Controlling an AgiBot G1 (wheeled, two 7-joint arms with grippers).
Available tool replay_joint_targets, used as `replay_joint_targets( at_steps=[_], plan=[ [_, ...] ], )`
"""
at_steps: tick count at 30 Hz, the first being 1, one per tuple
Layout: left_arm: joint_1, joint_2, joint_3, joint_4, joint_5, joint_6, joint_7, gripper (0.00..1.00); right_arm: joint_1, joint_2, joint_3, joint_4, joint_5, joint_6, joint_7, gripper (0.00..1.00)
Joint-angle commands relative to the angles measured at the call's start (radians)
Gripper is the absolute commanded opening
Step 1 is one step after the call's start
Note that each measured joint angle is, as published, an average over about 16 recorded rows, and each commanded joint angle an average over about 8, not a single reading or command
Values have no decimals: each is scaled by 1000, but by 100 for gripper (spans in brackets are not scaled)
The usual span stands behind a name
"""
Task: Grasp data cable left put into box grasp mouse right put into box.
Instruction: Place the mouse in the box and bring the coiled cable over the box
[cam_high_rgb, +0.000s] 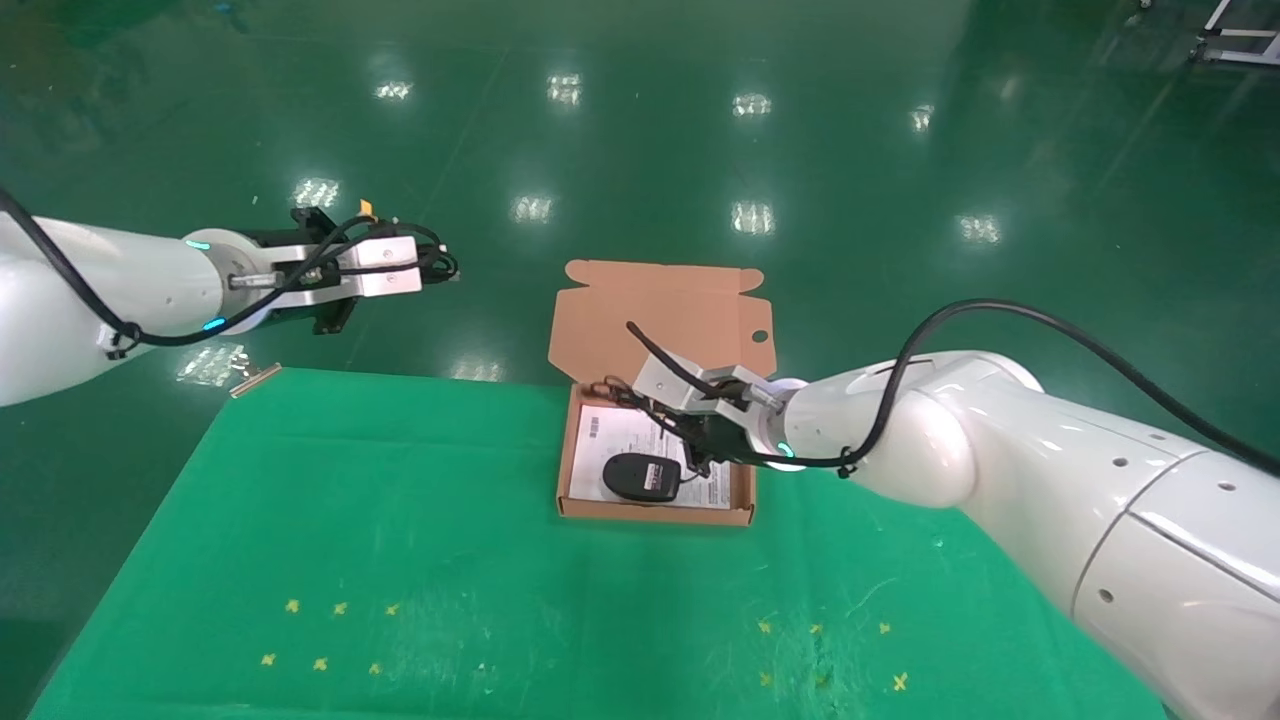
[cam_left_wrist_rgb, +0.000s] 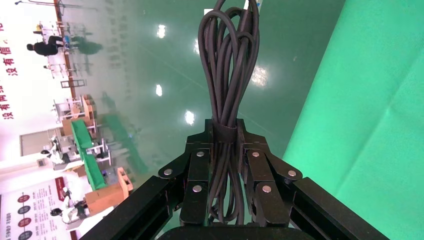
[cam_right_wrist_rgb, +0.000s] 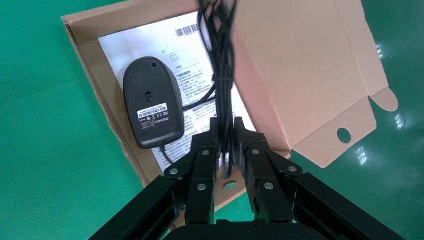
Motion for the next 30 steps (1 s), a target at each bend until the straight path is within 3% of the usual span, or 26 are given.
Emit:
replay_joint_targets(
  at_steps=[1, 17, 30],
  plan=[
    [0, 0, 0, 0, 0, 0, 0, 0, 0, 2, 0, 2, 1, -1, -2, 100],
    [45, 38, -5, -41, -62, -36, -8, 0, 60, 51, 10, 19, -46, 43, 57, 100],
    [114, 151, 21, 12, -108, -195, 44, 0, 147, 167, 10, 82, -117, 23, 121, 100]
  ],
)
